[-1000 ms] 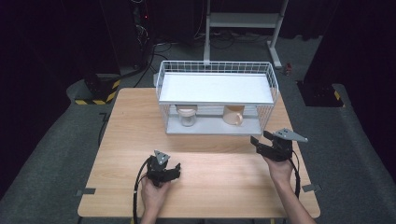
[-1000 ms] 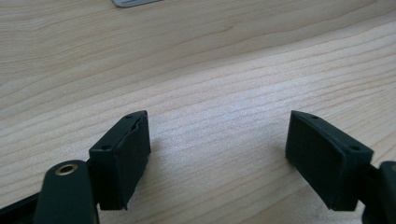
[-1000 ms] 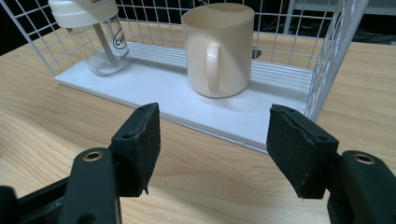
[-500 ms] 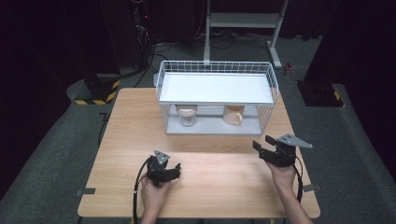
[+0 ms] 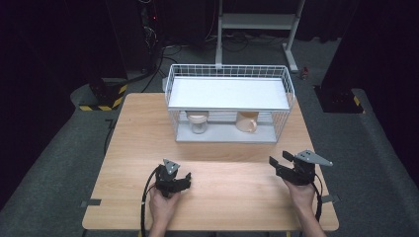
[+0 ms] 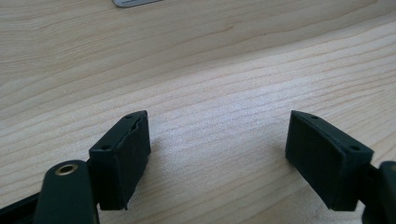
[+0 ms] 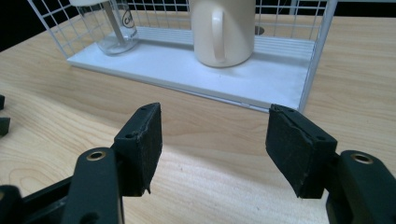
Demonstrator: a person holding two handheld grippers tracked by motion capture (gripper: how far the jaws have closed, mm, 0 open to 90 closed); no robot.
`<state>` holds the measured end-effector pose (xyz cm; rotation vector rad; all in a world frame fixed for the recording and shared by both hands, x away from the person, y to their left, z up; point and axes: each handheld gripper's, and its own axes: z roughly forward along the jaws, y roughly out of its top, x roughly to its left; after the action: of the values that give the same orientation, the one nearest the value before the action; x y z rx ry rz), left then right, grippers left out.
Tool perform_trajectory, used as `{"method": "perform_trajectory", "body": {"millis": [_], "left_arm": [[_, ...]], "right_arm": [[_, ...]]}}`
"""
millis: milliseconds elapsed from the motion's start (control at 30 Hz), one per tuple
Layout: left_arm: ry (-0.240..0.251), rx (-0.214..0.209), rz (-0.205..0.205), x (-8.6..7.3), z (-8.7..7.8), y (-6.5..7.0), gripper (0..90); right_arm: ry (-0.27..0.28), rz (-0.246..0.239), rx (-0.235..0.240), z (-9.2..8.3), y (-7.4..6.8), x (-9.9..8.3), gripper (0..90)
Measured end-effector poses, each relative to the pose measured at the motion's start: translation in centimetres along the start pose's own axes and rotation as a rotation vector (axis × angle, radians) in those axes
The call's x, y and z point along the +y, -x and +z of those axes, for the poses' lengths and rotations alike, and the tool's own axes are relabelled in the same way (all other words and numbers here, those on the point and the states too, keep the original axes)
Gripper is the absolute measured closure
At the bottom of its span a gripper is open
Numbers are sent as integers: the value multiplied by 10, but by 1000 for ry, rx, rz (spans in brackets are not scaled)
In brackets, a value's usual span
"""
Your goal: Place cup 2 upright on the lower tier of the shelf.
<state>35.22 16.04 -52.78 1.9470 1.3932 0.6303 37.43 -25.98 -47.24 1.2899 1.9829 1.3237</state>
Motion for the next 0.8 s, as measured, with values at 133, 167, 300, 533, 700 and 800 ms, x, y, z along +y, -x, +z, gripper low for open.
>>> {"method": "perform_trajectory", "body": {"millis": [133,167,300,533,700,800], "left_arm": [[0,0,0,0,0,0,225],[0,0,0,0,0,0,225],[0,0,0,0,0,0,225],[0,0,0,0,0,0,225],[0,0,0,0,0,0,225],[0,0,0,0,0,0,225]], "right_arm": [[-1,-1,-3,-2,0,-5,369],[-2,-2,-3,-2,0,-6,370],[-10,-5,-5,-2,0,-9,371],[-33,-18,-23,-2,-2,-17,371],[-54,-33,-35,-1,-3,-23,371],[-64,-34,-38,0,-3,-26,371]]}}
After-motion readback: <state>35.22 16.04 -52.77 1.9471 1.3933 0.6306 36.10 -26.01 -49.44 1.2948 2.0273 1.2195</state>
